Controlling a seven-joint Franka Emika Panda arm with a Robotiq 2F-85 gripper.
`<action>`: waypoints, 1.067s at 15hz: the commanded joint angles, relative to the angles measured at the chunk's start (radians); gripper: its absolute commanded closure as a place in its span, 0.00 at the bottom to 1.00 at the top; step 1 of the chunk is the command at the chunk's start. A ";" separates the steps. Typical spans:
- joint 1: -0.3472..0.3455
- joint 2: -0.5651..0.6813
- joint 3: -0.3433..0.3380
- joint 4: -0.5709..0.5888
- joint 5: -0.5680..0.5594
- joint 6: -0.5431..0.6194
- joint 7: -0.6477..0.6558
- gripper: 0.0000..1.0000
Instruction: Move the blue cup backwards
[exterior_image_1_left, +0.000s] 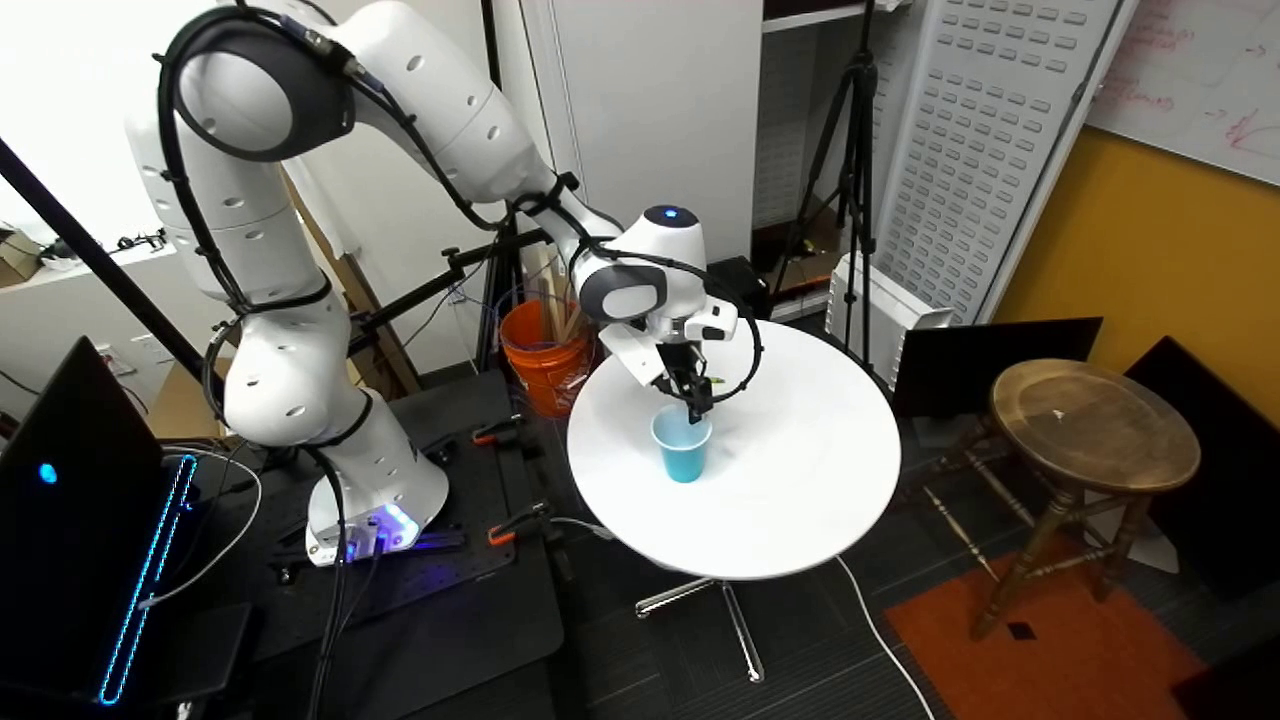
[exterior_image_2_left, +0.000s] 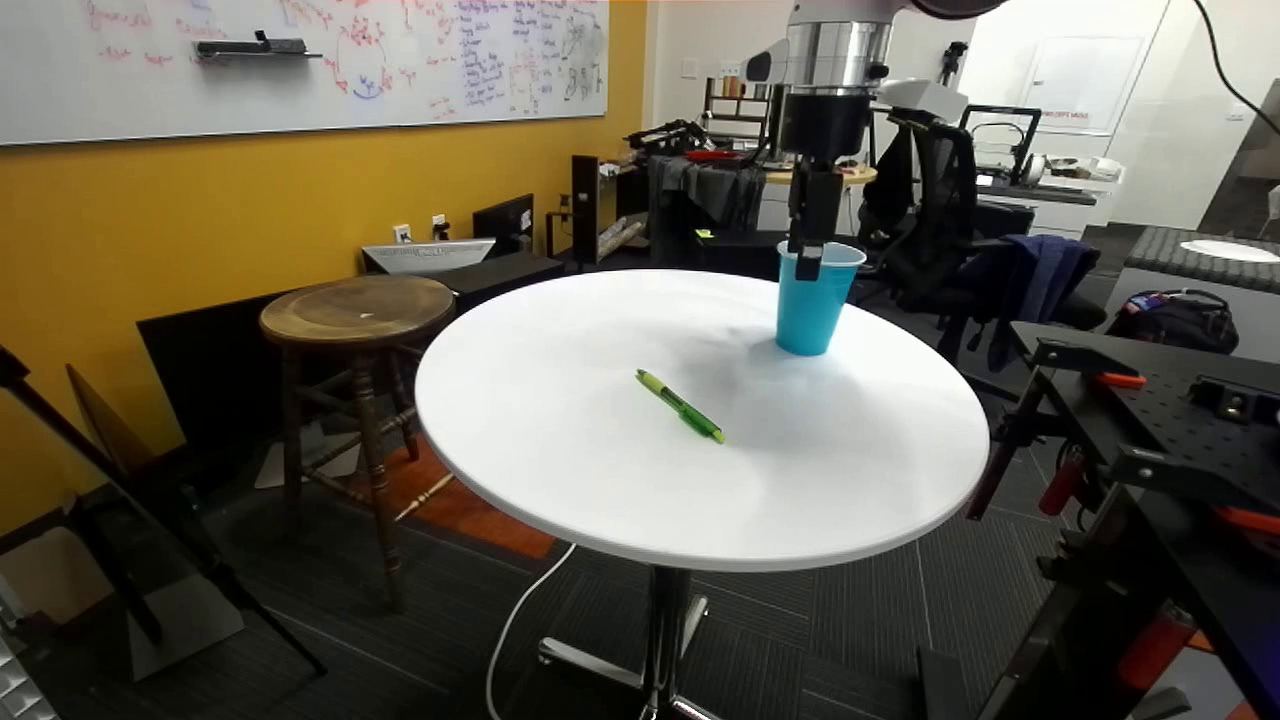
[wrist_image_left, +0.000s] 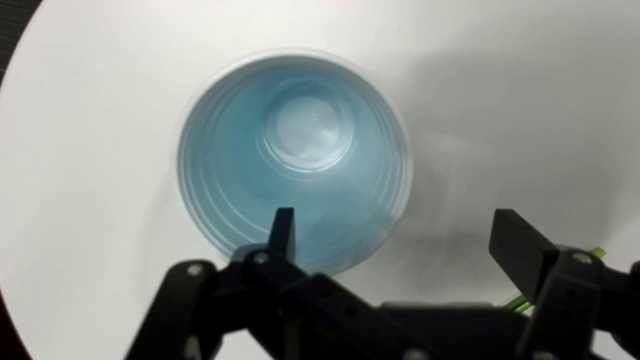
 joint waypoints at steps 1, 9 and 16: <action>-0.015 0.031 0.017 0.024 0.013 -0.016 -0.004 0.06; -0.016 0.032 0.017 0.013 0.009 -0.005 0.005 0.80; -0.014 0.021 0.010 0.018 -0.005 -0.001 0.015 0.99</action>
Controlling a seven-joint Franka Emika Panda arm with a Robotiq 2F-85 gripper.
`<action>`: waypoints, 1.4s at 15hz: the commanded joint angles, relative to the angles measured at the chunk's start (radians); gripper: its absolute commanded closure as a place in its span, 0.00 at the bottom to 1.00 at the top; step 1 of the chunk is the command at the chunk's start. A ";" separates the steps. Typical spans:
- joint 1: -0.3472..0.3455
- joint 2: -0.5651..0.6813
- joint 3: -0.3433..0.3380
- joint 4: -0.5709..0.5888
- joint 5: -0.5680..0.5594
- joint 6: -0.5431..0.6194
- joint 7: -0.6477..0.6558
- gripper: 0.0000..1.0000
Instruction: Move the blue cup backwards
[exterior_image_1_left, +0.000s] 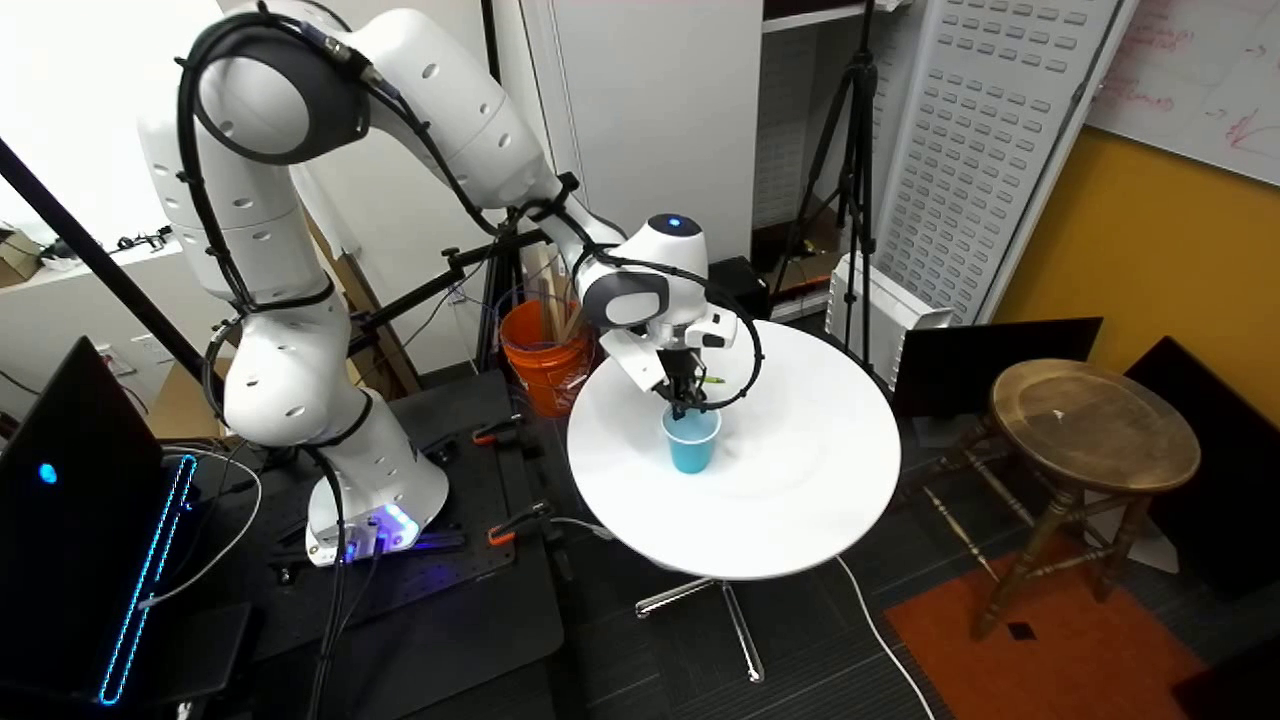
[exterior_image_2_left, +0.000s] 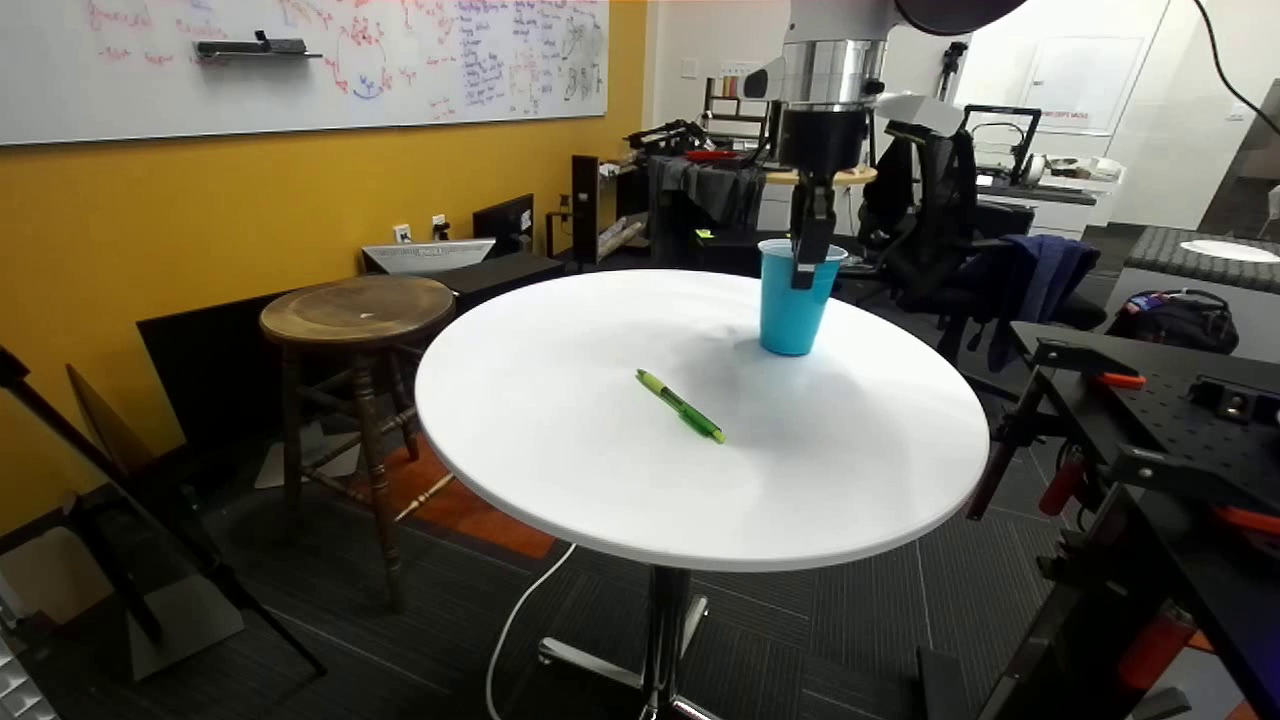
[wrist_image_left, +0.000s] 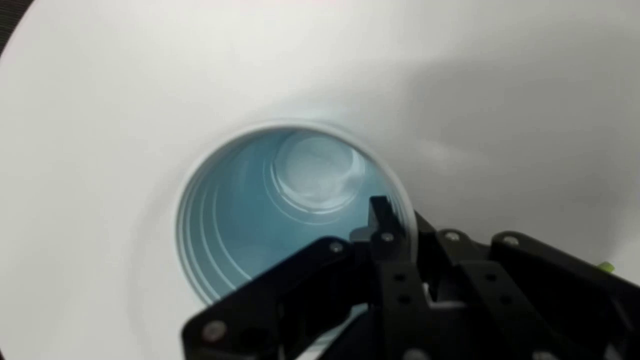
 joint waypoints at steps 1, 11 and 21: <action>-0.010 -0.016 0.002 0.012 -0.015 0.001 0.022 0.99; -0.029 -0.019 -0.048 0.199 -0.148 -0.022 0.004 0.99; -0.046 0.189 -0.004 0.562 -0.144 -0.186 -0.162 0.99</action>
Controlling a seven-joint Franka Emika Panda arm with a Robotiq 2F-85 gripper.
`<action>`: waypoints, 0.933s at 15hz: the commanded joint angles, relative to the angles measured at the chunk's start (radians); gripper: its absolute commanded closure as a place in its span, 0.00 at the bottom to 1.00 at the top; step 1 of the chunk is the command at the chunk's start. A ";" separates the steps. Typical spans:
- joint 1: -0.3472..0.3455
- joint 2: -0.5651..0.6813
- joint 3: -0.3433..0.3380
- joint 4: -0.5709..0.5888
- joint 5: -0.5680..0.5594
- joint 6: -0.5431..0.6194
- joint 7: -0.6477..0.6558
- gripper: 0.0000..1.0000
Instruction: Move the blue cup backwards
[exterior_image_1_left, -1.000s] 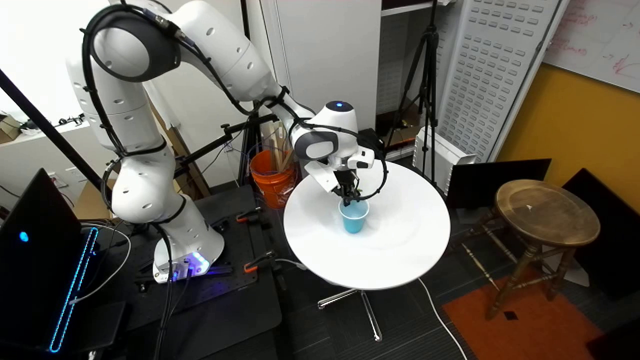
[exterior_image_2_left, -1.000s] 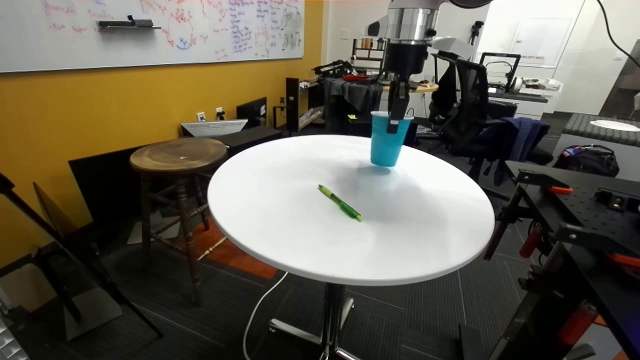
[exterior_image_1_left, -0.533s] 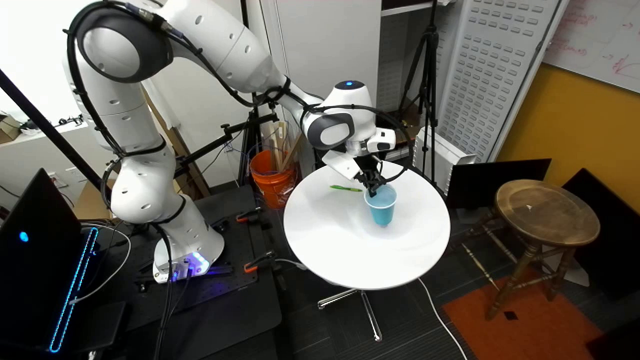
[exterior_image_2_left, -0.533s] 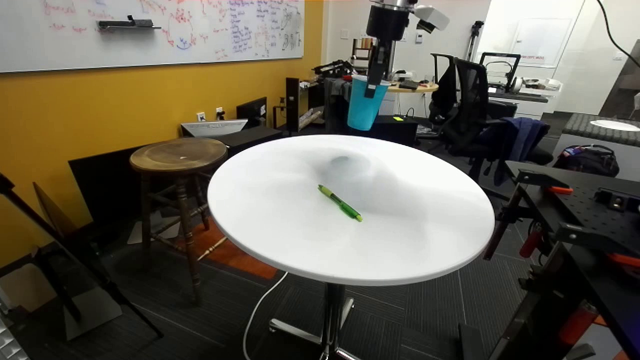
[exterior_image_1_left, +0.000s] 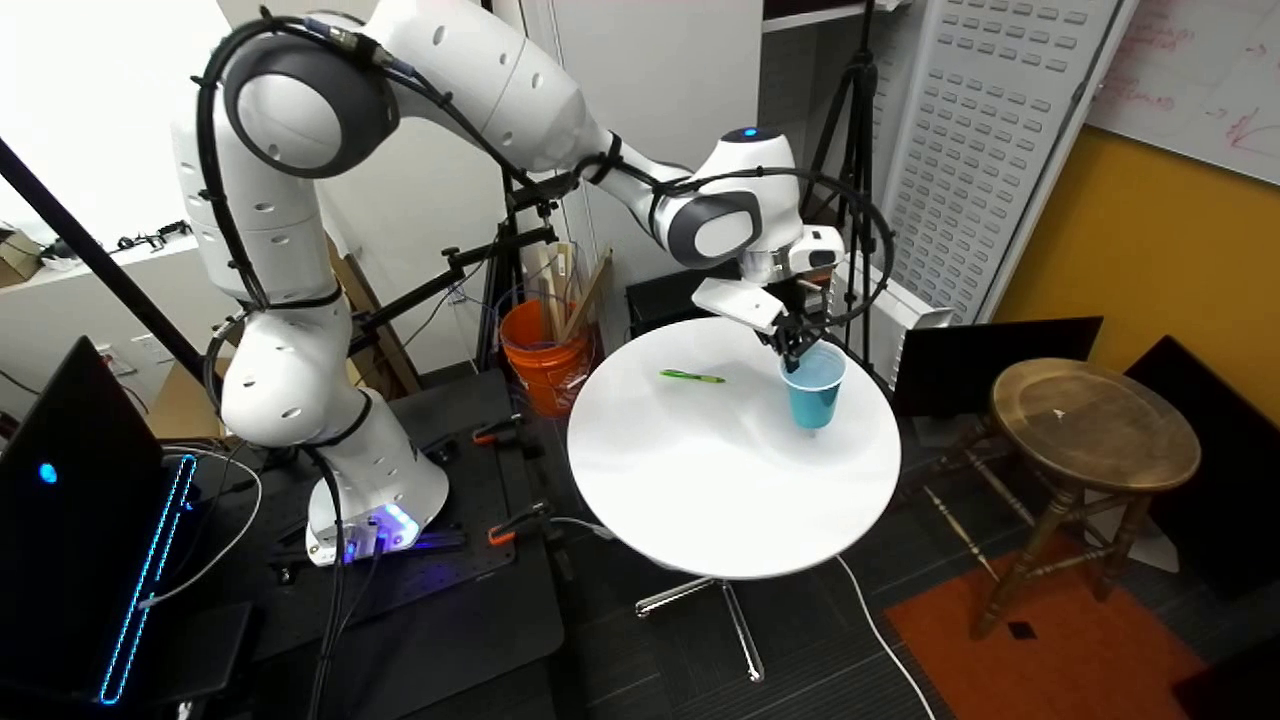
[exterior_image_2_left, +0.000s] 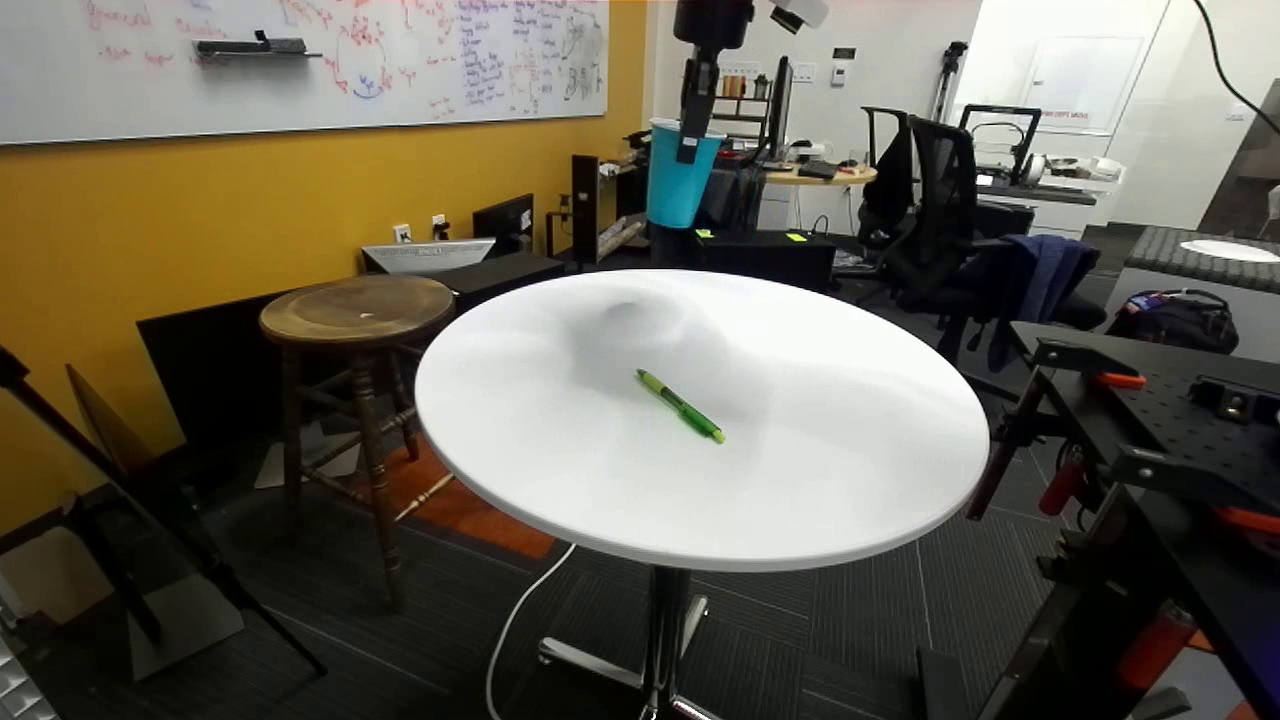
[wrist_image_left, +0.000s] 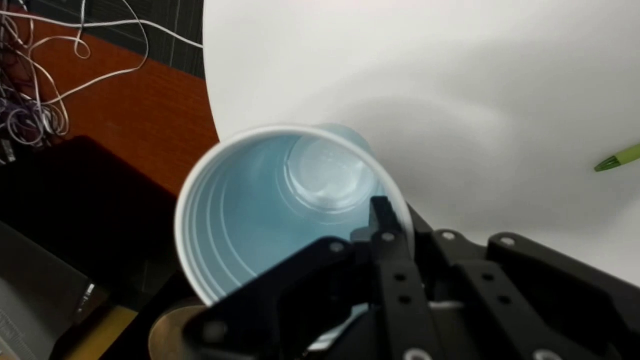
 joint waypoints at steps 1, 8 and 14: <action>-0.015 0.115 0.035 0.162 -0.007 -0.085 -0.084 0.99; -0.018 0.268 0.084 0.292 -0.017 -0.115 -0.186 0.99; -0.008 0.347 0.093 0.339 -0.034 -0.116 -0.198 0.99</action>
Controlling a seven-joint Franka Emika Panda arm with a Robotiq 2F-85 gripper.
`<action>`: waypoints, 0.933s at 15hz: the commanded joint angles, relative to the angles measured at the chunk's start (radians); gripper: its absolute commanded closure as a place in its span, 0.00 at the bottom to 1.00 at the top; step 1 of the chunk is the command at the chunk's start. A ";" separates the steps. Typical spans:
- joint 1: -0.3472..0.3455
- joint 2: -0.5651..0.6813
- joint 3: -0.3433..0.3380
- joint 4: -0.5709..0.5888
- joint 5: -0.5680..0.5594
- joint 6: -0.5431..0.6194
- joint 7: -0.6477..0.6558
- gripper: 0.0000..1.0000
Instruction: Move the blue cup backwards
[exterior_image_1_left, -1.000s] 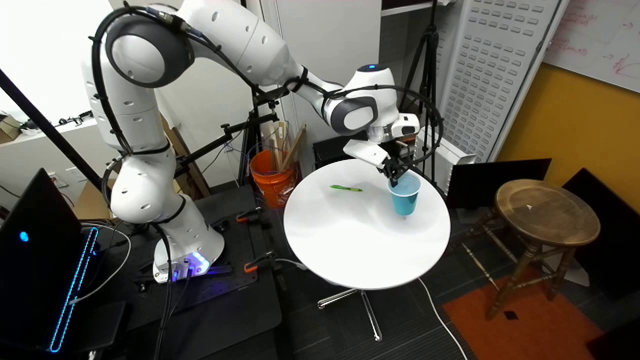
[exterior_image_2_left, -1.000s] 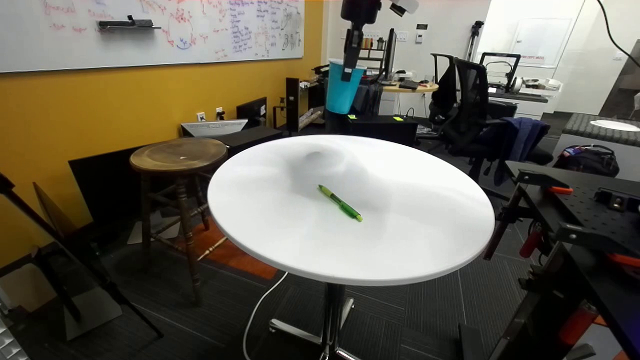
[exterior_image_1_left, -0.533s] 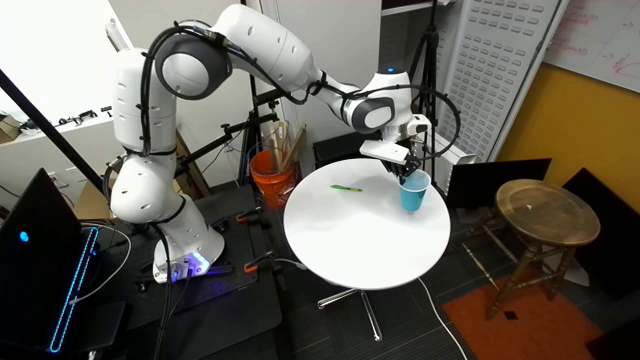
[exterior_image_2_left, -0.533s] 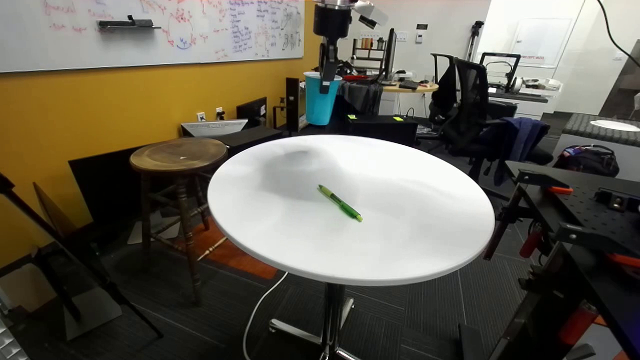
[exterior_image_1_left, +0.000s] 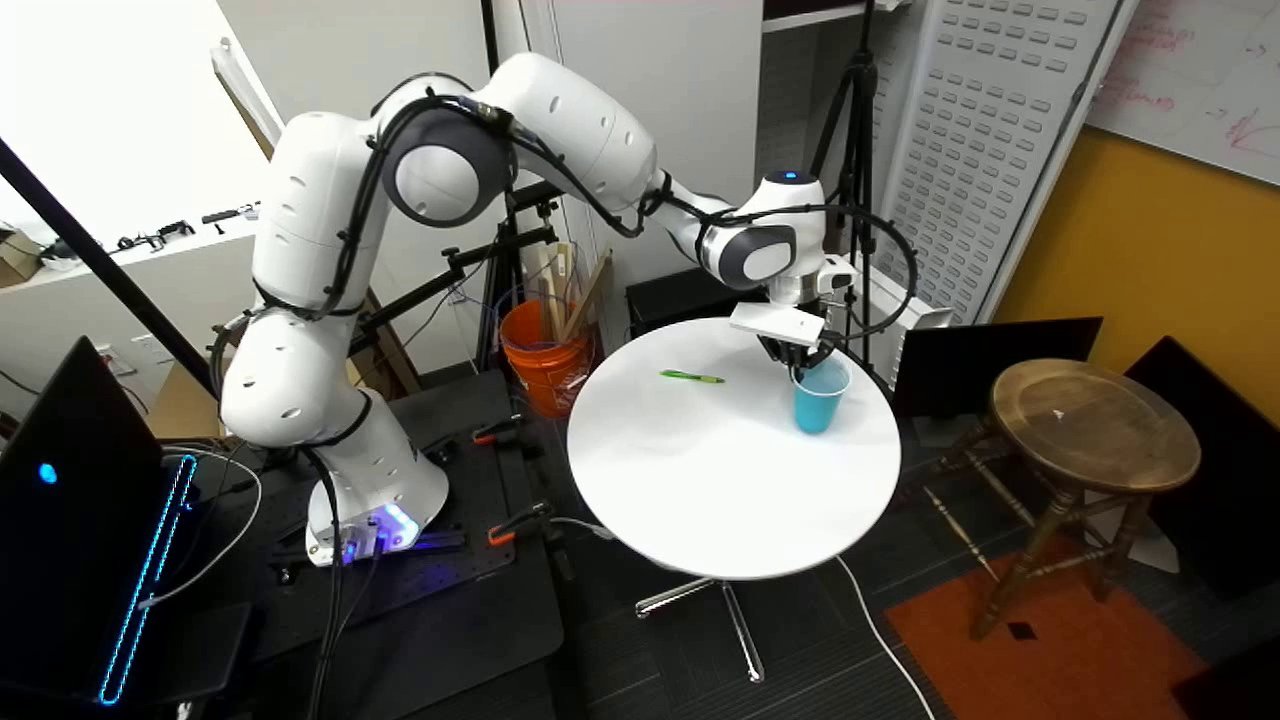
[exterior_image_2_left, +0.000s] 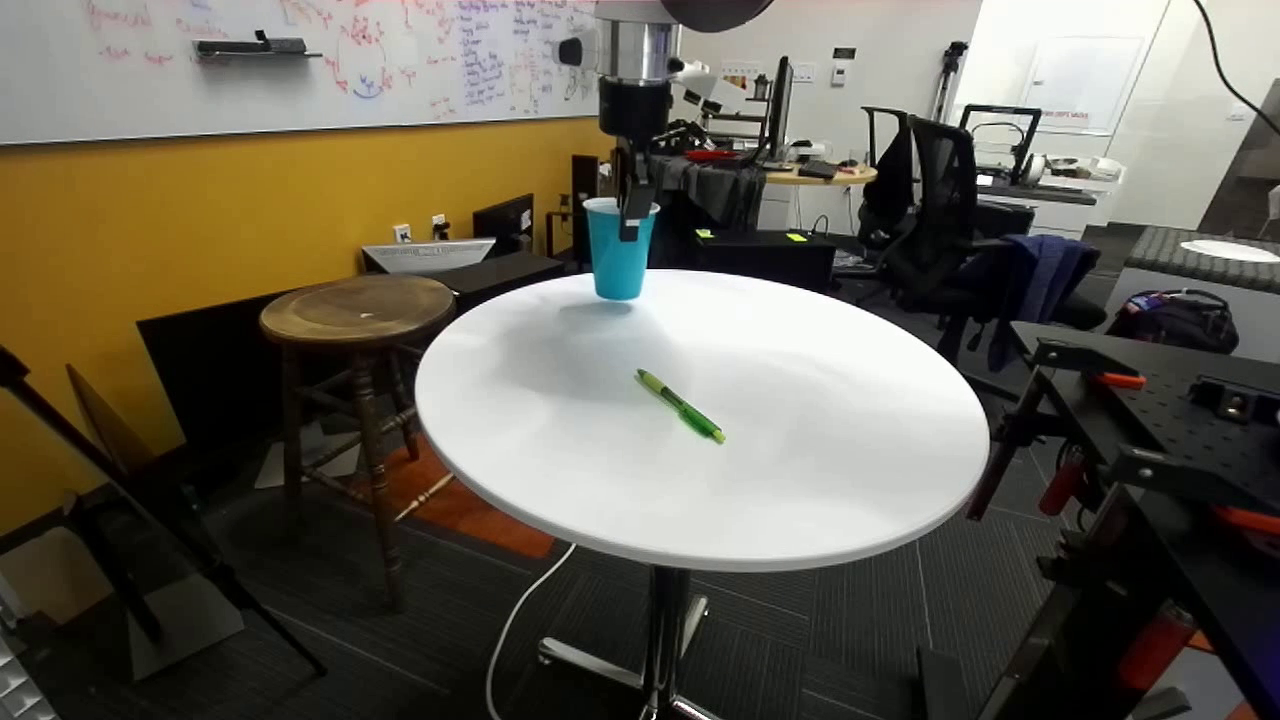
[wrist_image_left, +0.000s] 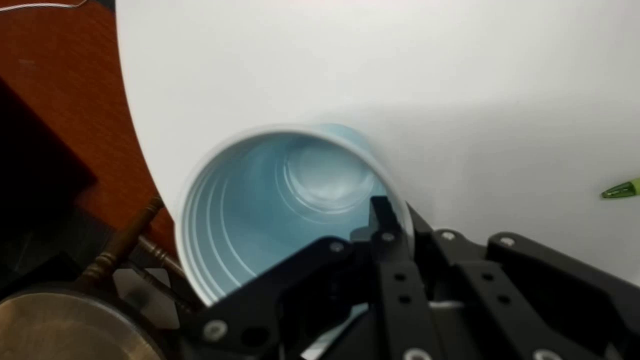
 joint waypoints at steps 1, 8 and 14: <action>-0.006 0.043 0.010 0.062 -0.032 -0.041 -0.018 0.70; 0.011 0.031 -0.002 0.053 -0.057 -0.056 0.023 0.25; 0.034 -0.078 -0.015 -0.057 -0.065 -0.055 0.109 0.00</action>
